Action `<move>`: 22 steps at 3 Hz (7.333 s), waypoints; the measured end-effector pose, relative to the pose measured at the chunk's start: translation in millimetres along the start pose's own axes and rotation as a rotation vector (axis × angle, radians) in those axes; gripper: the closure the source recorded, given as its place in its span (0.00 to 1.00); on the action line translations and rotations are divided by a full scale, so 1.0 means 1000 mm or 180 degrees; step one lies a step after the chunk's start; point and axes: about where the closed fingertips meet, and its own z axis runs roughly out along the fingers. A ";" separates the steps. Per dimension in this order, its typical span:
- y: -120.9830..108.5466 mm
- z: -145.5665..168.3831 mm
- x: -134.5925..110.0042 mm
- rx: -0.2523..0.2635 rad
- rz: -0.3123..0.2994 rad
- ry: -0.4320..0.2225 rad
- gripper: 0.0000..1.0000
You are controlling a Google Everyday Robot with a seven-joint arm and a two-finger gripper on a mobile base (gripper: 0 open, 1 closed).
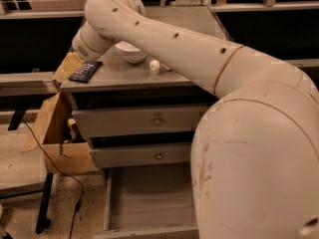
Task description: Place rxbar blueberry into bottom drawer
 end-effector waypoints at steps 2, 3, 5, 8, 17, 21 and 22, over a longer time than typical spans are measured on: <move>-0.011 0.010 0.023 -0.0009 0.0151 0.0028 0.00; -0.019 0.016 0.035 0.0014 0.0231 0.0036 0.00; -0.026 0.024 0.044 0.0009 0.0277 0.0051 0.13; -0.025 0.030 0.045 -0.0044 0.0296 -0.0006 0.44; 0.051 -0.136 0.087 0.0157 0.0133 0.0038 1.00; 0.086 -0.069 0.315 0.0452 0.0341 0.0169 1.00; 0.078 -0.046 0.355 0.0507 0.0589 0.0171 1.00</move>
Offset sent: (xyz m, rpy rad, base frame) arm 0.0211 -0.0240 -0.0295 0.0215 0.0431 -0.0571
